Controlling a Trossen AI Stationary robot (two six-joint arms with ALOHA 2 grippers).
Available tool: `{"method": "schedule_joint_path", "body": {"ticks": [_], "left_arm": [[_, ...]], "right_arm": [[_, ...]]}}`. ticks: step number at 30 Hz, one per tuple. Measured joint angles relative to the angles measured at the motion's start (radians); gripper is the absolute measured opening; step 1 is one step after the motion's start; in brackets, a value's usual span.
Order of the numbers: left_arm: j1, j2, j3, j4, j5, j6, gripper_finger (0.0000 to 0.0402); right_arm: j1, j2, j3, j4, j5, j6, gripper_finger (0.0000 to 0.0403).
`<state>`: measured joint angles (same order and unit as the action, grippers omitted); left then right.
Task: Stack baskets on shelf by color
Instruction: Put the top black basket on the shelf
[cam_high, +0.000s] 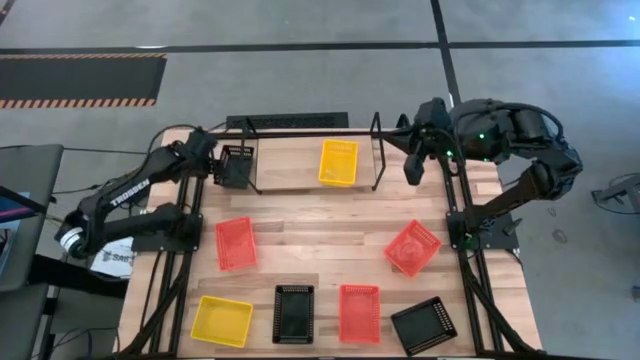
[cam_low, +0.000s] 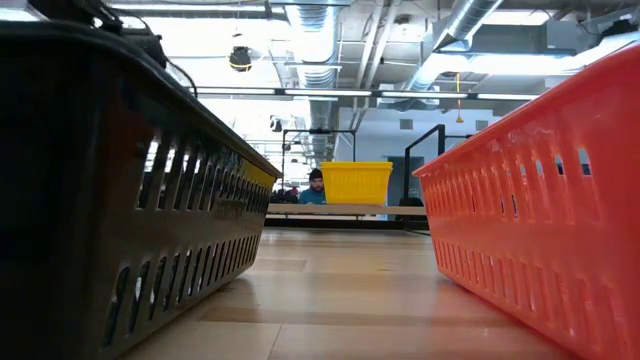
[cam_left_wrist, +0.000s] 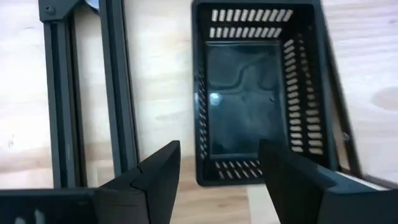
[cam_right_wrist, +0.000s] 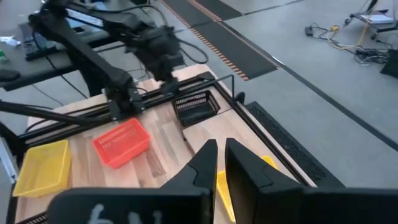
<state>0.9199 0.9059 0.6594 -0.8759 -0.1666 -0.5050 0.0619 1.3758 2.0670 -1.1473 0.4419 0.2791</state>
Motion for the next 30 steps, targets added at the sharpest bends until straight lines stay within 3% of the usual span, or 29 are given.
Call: {"method": "schedule_joint_path", "body": {"ticks": [5, 11, 18, 22, 26, 30], "left_arm": [[0.103, 0.121, 0.000, 0.037, 0.084, 0.103, 0.0204], [0.140, 0.258, 0.000, 0.136, 0.139, 0.153, 0.0203], [0.118, 0.322, 0.000, 0.136, 0.078, 0.166, 0.0192], [0.115, 0.325, 0.000, 0.135, 0.071, 0.167, 0.0134], [0.116, 0.325, 0.000, 0.132, 0.073, 0.170, 0.0030], [0.116, 0.324, 0.000, 0.131, 0.075, 0.172, 0.0006]], "right_arm": [[0.011, -0.002, 0.000, 0.001, 0.000, 0.000, 0.0054], [0.011, -0.002, 0.000, 0.006, 0.000, 0.000, 0.0054], [0.010, -0.002, 0.000, 0.014, 0.000, 0.000, 0.0054], [0.010, -0.002, 0.000, 0.016, 0.000, 0.000, 0.0054], [0.010, -0.002, 0.000, 0.019, 0.000, -0.001, 0.0054], [0.010, -0.002, 0.000, 0.019, 0.000, -0.001, 0.0054]]}}
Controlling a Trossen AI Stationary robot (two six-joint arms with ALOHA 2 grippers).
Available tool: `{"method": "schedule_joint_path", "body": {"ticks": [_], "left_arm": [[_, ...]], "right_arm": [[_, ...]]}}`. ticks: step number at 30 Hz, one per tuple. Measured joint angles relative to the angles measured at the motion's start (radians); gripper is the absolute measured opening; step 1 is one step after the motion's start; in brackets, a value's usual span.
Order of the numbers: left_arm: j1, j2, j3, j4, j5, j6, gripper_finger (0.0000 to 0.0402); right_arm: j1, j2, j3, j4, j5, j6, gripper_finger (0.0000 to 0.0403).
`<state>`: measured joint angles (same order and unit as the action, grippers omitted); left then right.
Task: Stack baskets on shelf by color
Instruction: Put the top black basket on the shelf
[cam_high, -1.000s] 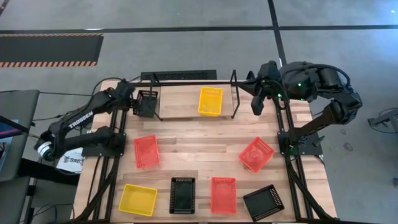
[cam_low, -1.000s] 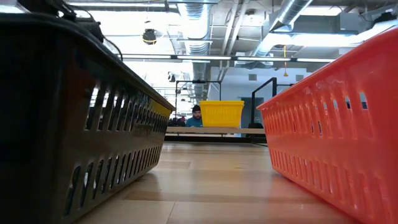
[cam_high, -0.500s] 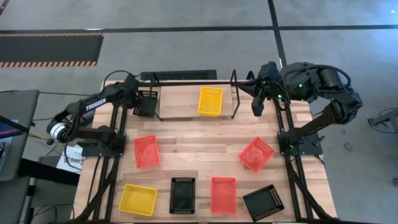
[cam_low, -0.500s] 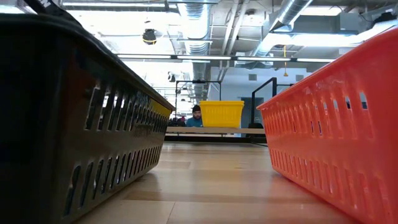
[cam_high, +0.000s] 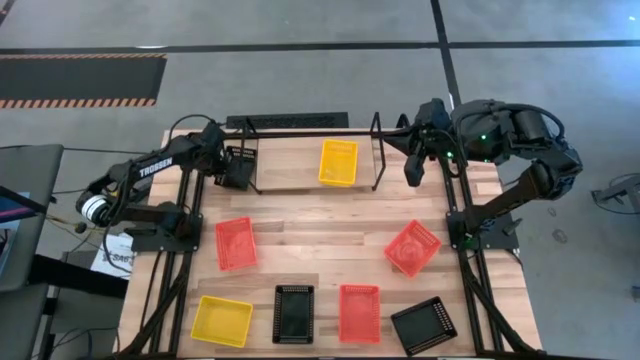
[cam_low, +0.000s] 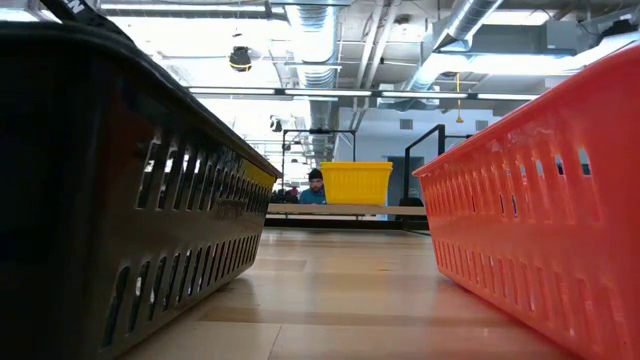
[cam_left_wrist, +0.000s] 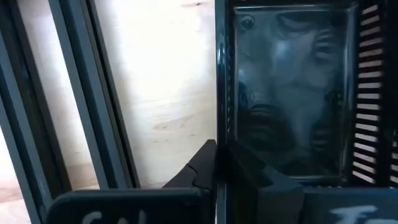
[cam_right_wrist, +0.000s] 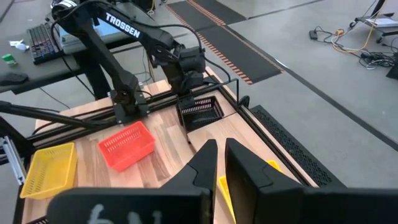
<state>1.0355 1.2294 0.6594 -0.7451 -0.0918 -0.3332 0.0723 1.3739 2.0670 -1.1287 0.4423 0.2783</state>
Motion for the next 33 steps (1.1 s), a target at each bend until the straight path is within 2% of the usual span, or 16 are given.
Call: {"method": "schedule_joint_path", "body": {"ticks": [5, 8, 13, 19, 26, 33], "left_arm": [[0.000, -0.055, 0.000, -0.068, 0.000, 0.004, 0.0002], [0.000, -0.130, 0.028, -0.182, -0.043, -0.005, 0.0001], [0.000, -0.298, 0.136, -0.347, -0.081, -0.055, 0.0001], [-0.001, -0.479, 0.320, -0.507, -0.106, -0.121, 0.0000], [-0.001, -0.598, 0.515, -0.516, -0.072, -0.153, 0.0000], [-0.001, -0.608, 0.658, -0.429, 0.026, -0.176, 0.0000]], "right_arm": [[0.000, 0.000, 0.000, -0.011, 0.000, 0.000, 0.0054], [0.000, 0.000, 0.000, -0.026, 0.000, 0.000, 0.0054], [0.000, 0.000, 0.000, -0.030, 0.000, -0.021, 0.0054], [0.000, 0.000, 0.000, -0.030, 0.000, -0.045, 0.0054], [0.000, 0.000, 0.000, -0.030, 0.000, -0.053, 0.0054], [0.000, 0.001, 0.000, -0.030, 0.000, -0.069, 0.0054]]}}
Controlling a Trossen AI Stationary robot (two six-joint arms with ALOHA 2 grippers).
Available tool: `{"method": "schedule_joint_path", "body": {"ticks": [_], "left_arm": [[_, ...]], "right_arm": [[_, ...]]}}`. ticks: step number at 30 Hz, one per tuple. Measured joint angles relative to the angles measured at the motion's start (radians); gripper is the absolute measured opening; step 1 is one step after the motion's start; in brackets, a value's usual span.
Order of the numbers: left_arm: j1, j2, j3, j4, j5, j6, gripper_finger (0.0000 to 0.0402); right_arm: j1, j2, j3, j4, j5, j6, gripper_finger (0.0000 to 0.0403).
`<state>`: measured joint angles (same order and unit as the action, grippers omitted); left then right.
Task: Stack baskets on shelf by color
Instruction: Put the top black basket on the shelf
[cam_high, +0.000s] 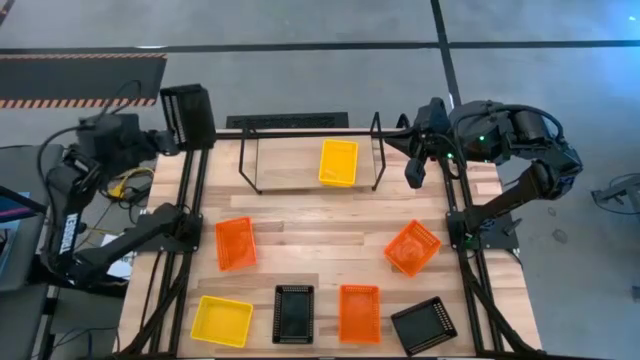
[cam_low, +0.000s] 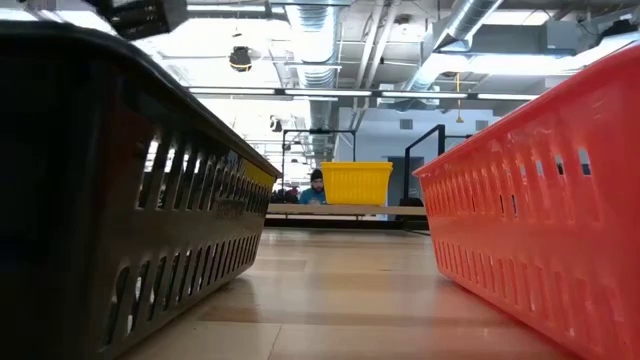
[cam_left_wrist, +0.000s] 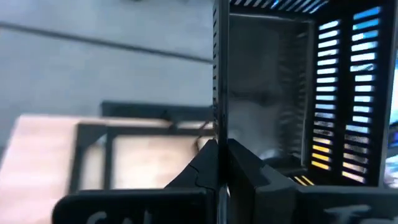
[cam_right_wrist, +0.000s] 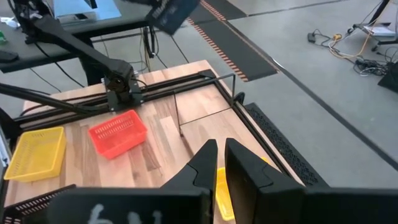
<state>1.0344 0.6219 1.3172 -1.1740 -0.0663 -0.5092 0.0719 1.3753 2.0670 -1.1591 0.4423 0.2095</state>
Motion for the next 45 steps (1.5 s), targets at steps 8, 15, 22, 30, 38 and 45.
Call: {"method": "schedule_joint_path", "body": {"ticks": [8, 15, 22, 30, 38, 45], "left_arm": [[-0.030, 0.129, 0.010, 0.121, 0.132, 0.011, 0.0000], [-0.234, 0.347, 0.009, 0.358, 0.121, 0.018, 0.0000], [-0.401, 0.595, 0.009, 0.509, 0.093, -0.005, 0.0000], [-0.440, 0.708, 0.009, 0.477, -0.008, -0.074, 0.0000], [-0.542, 0.739, 0.011, 0.371, -0.107, -0.188, 0.0000], [-0.599, 0.837, 0.009, 0.333, -0.123, -0.240, 0.0000]], "right_arm": [[0.000, 0.018, 0.001, 0.001, 0.000, -0.001, 0.0054], [0.000, 0.036, 0.000, 0.000, 0.000, -0.001, 0.0054], [0.000, 0.044, 0.000, 0.000, 0.000, -0.001, 0.0054], [0.000, 0.044, 0.000, -0.049, -0.008, 0.002, 0.0054], [0.000, 0.044, 0.000, -0.064, -0.029, -0.007, 0.0054], [0.004, 0.044, 0.000, -0.086, -0.032, -0.009, 0.0054]]}}
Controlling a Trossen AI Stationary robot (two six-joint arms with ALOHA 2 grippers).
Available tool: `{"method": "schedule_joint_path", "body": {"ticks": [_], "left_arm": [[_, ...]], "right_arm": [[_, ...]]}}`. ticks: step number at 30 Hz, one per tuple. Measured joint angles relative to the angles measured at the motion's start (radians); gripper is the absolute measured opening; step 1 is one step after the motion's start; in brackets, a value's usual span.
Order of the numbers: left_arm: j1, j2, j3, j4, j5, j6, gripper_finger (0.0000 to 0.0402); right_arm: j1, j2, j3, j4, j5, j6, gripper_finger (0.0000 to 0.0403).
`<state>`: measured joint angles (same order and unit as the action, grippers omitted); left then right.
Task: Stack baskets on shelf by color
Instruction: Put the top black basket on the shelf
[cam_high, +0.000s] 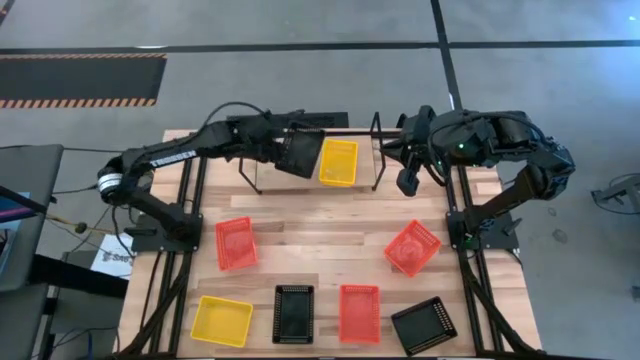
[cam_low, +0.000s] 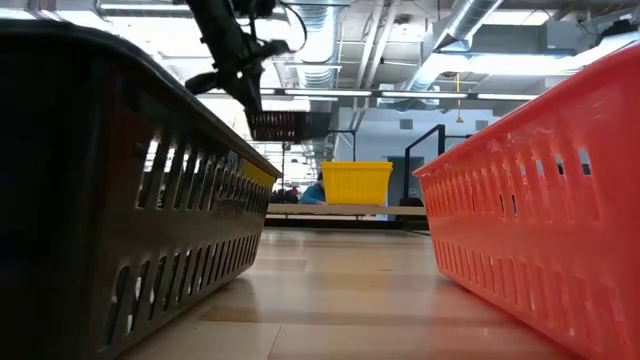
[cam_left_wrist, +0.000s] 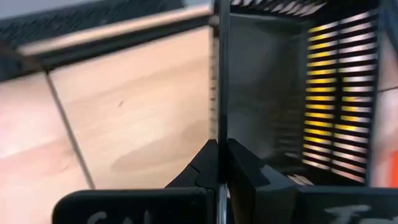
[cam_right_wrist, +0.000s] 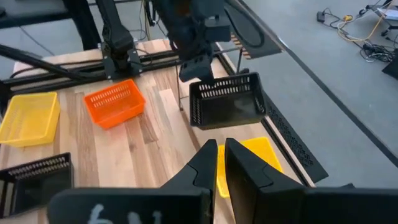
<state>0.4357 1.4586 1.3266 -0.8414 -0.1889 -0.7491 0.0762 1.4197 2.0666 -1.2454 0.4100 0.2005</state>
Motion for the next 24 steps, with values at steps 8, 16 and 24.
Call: {"method": "schedule_joint_path", "body": {"ticks": [8, 16, 24], "left_arm": [[0.021, 0.079, 0.000, -0.069, -0.012, -0.060, 0.0000], [0.036, 0.164, 0.000, -0.064, 0.050, -0.091, 0.0000], [0.049, 0.202, -0.003, 0.007, 0.108, -0.115, 0.0000]], "right_arm": [[0.037, 0.000, 0.000, -0.032, -0.020, 0.000, 0.0054], [0.048, 0.000, 0.000, -0.037, -0.020, 0.000, 0.0054], [0.048, 0.000, 0.000, -0.060, -0.020, 0.000, 0.0054]]}}
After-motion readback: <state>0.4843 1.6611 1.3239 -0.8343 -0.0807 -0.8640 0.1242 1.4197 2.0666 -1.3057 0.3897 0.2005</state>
